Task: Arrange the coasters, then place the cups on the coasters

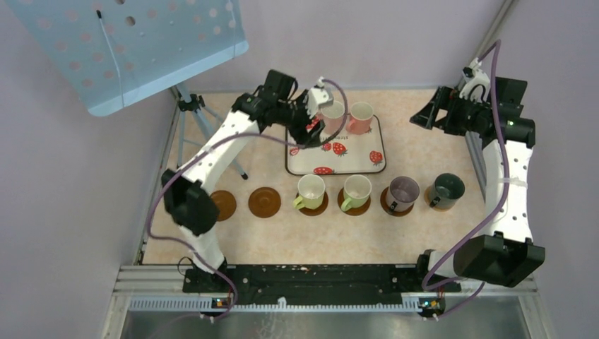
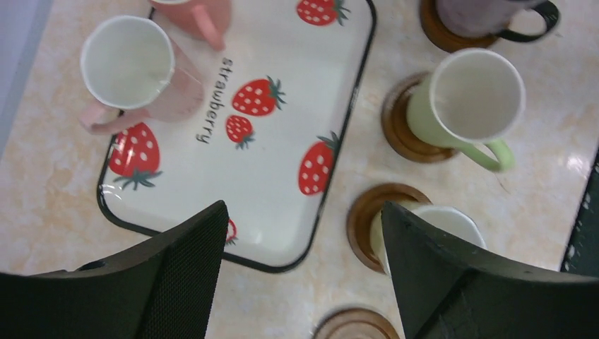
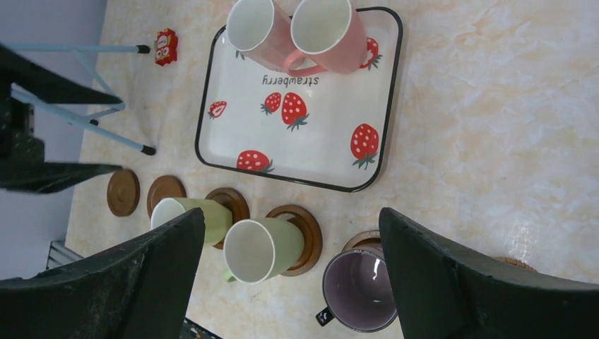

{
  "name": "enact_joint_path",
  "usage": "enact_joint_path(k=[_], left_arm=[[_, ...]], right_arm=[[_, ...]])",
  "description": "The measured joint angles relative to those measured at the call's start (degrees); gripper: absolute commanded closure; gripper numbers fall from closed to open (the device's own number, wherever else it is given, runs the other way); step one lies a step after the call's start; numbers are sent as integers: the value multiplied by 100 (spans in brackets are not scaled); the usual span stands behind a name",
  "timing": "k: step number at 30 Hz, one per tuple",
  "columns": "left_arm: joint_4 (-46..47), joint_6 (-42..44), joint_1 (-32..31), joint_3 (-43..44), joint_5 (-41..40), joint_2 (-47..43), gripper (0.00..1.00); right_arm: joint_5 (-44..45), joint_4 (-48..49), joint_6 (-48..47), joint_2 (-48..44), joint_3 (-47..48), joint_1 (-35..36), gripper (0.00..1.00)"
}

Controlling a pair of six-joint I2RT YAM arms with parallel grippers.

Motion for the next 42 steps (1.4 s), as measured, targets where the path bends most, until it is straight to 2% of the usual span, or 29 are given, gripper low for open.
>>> enact_joint_path(k=[3,6,10,16,30,42], left_arm=[[-94,-326,26,1154,-133,1043,23],[-96,-942,-11,1773,-195,1720,26],[15,-1644,-107,1971,-271,2256,26],[385,-2142,-267,2009,-656,2846,28],[1469,-1864,-433,2452,-1283,3788,28],[1974,-1561,-597,3283,-1843,4677,36]], right_arm=[[50,-50,-2,26,125,0,8],[140,-98,0,35,221,0,8],[271,-127,-2,48,284,0,8],[380,-133,0,50,284,0,8],[481,-127,0,50,275,0,8],[476,-122,15,48,275,0,8]])
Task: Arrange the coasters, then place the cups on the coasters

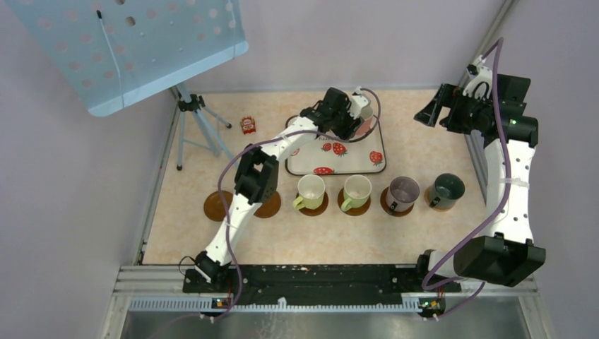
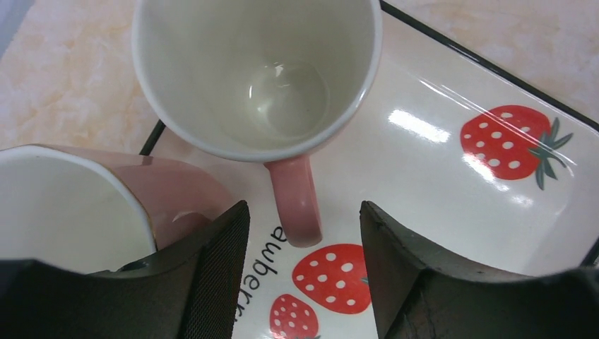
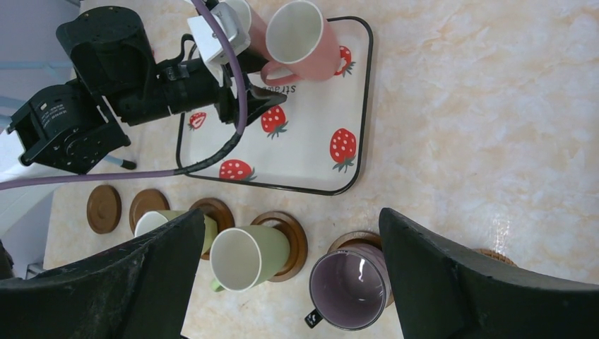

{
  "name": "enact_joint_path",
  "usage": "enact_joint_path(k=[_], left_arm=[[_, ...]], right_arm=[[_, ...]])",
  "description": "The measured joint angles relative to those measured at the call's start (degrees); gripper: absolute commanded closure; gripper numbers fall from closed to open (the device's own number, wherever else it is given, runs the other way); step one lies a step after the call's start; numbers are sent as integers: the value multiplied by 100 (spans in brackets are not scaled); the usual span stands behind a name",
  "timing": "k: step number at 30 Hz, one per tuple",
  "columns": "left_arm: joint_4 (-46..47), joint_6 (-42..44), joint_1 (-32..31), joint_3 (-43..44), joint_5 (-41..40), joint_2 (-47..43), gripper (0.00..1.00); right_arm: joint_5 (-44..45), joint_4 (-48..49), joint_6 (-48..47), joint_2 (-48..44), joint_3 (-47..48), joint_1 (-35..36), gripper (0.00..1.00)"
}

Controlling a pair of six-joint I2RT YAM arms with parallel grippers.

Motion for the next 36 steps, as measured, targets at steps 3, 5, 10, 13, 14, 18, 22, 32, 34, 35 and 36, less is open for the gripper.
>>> enact_joint_path(k=[3,5,10,13,14,18,22,32,34,35,36], left_arm=[[83,127,-2,11,-98,31,41],[151,229,-7,79,-164,63,47],[286,409,-24,280,-313,186,65],[284,424,-33,280,-367,197,74],[286,413,-33,280,-367,197,77],[278,363,-33,280,-308,195,83],[295,221,-33,87,-160,74,88],[-17,146,-9,-1722,24,-1276,100],[9,238,7,-2277,0,-1657,100],[15,293,26,-2583,-7,-1875,100],[26,352,50,-2822,-9,-2048,100]], right_arm=[[2,0,-2,2,0,0,8],[2,2,-2,2,0,0,8],[0,0,-4,2,0,0,8],[0,2,-2,0,-4,0,8],[0,2,-2,0,-7,0,9],[0,28,0,-4,-83,0,9],[-2,28,0,-4,-125,0,9],[-42,37,-2,-11,-155,0,9],[-52,37,0,-11,-157,0,9],[-59,37,0,-11,-157,0,9],[-68,37,-2,-13,-157,0,9]])
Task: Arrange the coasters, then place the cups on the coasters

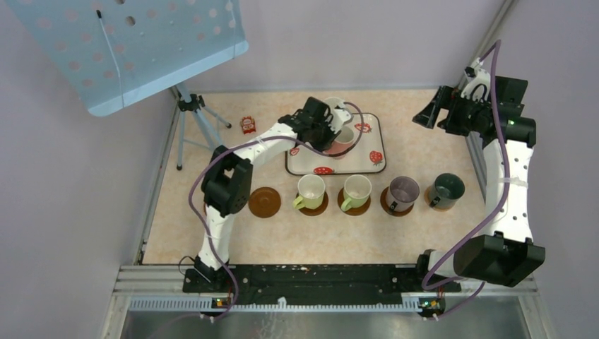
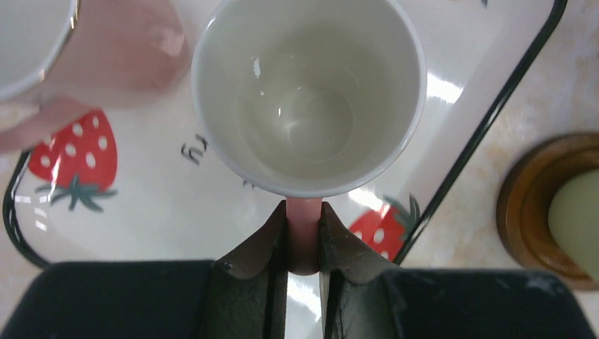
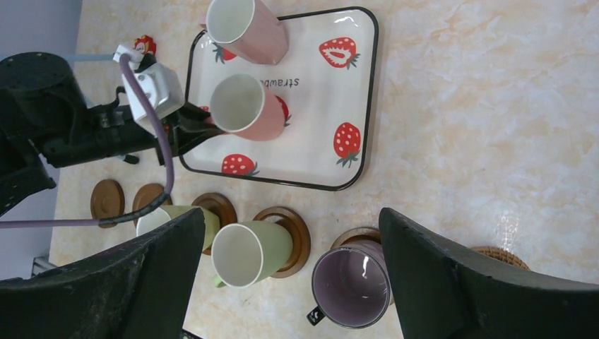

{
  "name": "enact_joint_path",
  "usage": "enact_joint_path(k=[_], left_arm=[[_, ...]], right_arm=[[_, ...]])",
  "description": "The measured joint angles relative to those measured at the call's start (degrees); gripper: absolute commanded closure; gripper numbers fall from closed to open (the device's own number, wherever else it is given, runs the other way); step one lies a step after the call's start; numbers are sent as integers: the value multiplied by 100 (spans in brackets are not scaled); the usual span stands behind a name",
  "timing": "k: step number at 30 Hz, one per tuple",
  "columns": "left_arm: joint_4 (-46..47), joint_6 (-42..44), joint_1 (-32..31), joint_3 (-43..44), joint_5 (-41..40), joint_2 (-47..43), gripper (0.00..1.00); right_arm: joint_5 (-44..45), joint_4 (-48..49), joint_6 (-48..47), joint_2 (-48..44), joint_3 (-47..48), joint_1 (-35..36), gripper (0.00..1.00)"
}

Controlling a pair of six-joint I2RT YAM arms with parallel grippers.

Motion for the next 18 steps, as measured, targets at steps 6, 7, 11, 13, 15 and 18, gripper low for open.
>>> enact_joint_path(k=[6,7,11,13,15,18], left_arm=[[22,350,299,-1027,13,-756,88],[17,398,339,-1043,13,-763,85],[-46,568,413,-1001,-15,-750,81],[-181,656,404,-861,-55,-673,80],[-289,723,391,-662,-79,-549,77],[-382,811,387,-442,-103,-363,72]], right_arm=[[-66,9,4,-7,-66,0,9],[-68,-2,7,-13,-81,0,9],[-83,2,7,-22,-109,0,9],[-83,0,4,-31,-109,0,9],[-81,-2,4,-39,-109,0,9],[-72,-4,4,-55,-109,0,9]])
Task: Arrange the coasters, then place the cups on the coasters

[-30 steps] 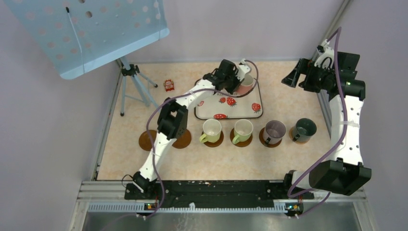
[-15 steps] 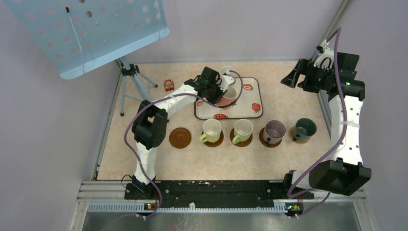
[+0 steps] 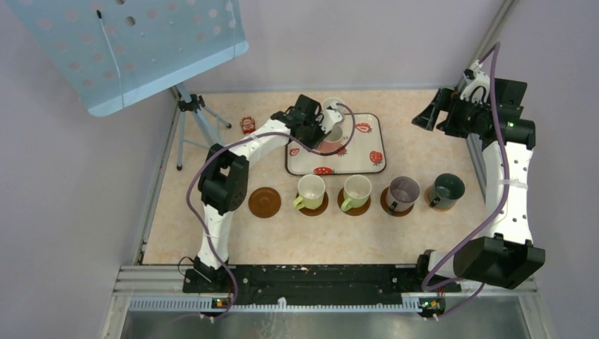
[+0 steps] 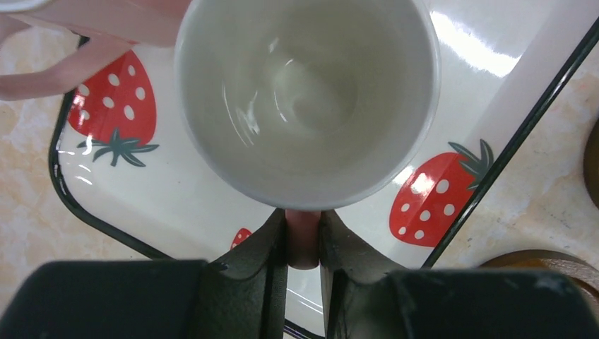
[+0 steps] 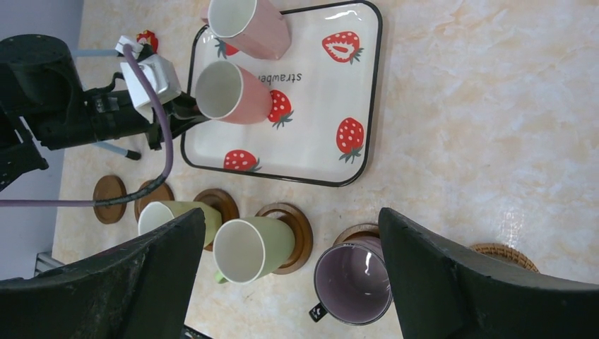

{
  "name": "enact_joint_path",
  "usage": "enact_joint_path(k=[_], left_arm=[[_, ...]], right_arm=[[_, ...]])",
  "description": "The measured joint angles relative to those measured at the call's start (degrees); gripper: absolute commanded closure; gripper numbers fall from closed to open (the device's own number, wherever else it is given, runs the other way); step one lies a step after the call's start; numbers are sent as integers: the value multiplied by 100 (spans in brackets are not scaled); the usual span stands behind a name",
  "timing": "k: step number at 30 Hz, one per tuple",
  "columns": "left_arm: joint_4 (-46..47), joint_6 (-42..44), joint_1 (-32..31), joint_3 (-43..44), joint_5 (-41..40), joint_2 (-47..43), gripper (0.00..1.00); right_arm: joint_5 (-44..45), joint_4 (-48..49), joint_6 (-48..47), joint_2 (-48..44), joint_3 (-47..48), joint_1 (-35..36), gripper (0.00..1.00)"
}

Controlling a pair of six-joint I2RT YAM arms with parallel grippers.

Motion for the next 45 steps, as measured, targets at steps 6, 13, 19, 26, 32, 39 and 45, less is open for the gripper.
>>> enact_joint_path(k=[6,13,19,26,32,39,45], left_arm=[[-273,101,2,59,-103,302,67],[-616,81,72,361,-103,544,82],[-713,-116,190,533,42,542,100],[-608,-291,369,531,313,520,100],[-107,-490,686,-85,667,46,100],[555,-468,1056,-1117,916,-654,100],[772,-466,1003,-1471,1123,-658,100]], right_arm=[[13,-4,-2,-85,0,0,9],[28,-11,-2,-96,0,0,10],[33,-15,-9,-96,0,0,10],[-4,-13,-17,-68,4,0,10],[-44,-13,-20,-13,4,0,10],[-133,9,-17,-13,4,0,10],[-168,9,-15,-13,4,0,10]])
